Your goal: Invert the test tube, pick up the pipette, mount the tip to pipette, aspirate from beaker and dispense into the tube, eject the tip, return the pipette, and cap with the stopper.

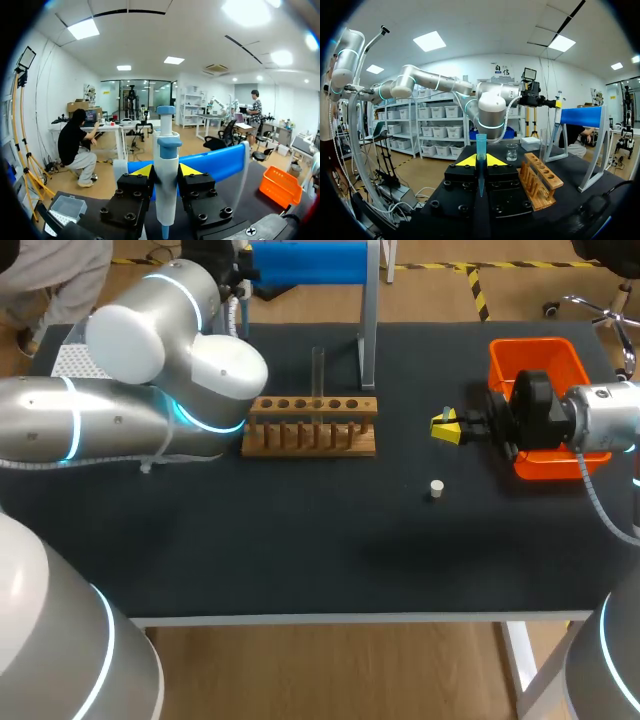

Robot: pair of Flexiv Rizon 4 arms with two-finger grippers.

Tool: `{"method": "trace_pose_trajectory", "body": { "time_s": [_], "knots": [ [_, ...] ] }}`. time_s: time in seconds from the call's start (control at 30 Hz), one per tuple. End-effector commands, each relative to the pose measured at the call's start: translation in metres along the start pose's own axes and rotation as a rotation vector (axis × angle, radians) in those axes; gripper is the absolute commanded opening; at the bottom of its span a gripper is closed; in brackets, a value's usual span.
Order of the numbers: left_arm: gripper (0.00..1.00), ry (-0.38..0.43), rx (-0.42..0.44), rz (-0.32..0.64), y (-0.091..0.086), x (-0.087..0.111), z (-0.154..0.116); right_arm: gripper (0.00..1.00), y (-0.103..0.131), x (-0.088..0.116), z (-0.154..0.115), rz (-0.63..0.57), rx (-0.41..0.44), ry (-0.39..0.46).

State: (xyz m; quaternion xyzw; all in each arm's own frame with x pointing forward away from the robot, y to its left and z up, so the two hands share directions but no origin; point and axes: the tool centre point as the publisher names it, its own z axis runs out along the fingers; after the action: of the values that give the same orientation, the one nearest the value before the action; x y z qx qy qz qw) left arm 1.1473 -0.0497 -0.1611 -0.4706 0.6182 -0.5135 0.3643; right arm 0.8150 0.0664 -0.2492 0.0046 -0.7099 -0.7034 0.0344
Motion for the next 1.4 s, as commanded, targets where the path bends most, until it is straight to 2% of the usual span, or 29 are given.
{"method": "trace_pose_trajectory", "body": {
  "time_s": [0.03, 0.33, 0.7, 0.97, 1.17, 1.4],
  "knots": [
    [0.0, 0.128, -0.017, 0.001, -0.008, -0.009, -0.015, 0.0, 0.0, 0.0, -0.001, 0.0, 0.001, 0.002],
    [0.0, 0.235, -0.039, 0.033, -0.011, -0.008, -0.027, 0.0, 0.0, 0.0, -0.001, 0.0, 0.001, 0.002],
    [0.0, 0.323, -0.058, 0.084, -0.02, -0.003, -0.05, 0.0, 0.0, 0.0, -0.001, 0.0, 0.001, 0.002],
    [0.0, 0.436, -0.052, 0.12, -0.027, 0.003, -0.069, 0.0, 0.0, 0.0, -0.001, 0.0, 0.001, 0.002],
    [0.0, 0.514, -0.038, 0.105, -0.033, 0.004, -0.088, 0.0, 0.0, 0.0, -0.001, 0.0, 0.001, 0.002],
    [0.0, 0.514, -0.038, 0.105, -0.033, 0.004, -0.088, 0.0, 0.0, 0.0, -0.001, 0.0, 0.001, 0.002]
  ]
}}
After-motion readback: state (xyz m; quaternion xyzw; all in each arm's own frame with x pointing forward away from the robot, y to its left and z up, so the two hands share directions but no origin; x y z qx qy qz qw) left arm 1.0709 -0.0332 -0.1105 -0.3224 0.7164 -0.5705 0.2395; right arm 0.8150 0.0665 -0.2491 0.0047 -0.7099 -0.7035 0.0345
